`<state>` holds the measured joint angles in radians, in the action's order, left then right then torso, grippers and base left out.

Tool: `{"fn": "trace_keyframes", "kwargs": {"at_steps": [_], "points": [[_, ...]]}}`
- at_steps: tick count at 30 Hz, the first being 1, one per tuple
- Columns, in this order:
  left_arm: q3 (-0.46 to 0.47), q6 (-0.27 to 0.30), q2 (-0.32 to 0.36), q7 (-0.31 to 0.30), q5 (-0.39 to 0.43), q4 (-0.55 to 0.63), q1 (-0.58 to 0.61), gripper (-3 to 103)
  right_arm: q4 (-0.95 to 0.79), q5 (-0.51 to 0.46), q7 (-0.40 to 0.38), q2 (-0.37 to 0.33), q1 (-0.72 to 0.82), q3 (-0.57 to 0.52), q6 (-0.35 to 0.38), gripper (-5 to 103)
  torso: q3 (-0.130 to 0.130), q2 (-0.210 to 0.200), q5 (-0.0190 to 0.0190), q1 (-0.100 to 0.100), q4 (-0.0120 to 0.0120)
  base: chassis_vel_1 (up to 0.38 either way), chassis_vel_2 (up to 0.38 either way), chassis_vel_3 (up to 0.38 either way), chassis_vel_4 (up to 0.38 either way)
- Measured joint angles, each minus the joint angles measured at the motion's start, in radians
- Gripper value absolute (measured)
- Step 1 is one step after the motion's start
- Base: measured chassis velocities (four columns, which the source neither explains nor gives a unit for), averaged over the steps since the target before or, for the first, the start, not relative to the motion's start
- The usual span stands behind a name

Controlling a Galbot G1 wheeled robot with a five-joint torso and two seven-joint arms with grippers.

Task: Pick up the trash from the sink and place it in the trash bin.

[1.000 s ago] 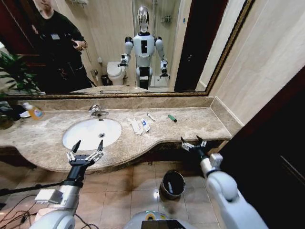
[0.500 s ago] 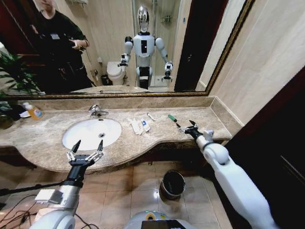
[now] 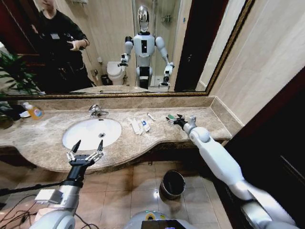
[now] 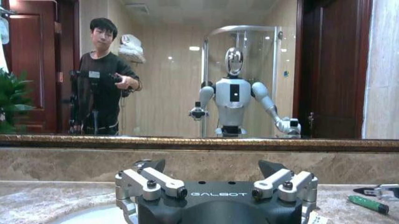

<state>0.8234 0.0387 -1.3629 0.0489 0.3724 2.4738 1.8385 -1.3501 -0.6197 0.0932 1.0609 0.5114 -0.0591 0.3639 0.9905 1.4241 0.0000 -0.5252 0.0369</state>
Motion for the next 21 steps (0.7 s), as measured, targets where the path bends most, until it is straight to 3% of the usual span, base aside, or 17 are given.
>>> {"fn": "trace_keyframes", "kwargs": {"at_steps": [6, 21], "points": [[0.0, 0.0, 0.0, 0.0, 0.0, 0.0, 0.0, 100, 0.084, 0.003, 0.074, 0.024, -0.039, 0.006, 0.003, 100, 0.0, 0.0, -0.0002, 0.0, -0.0001, 0.0, 0.0, 0.0, 0.0], [0.0, 0.0, 0.0, 0.0, 0.0, 0.0, 0.0, 100, 0.158, 0.008, 0.055, 0.056, -0.048, -0.019, 0.003, 100, 0.0, 0.0, 0.0, 0.0, -0.0001, 0.0, 0.0, 0.0, 0.0]]}}
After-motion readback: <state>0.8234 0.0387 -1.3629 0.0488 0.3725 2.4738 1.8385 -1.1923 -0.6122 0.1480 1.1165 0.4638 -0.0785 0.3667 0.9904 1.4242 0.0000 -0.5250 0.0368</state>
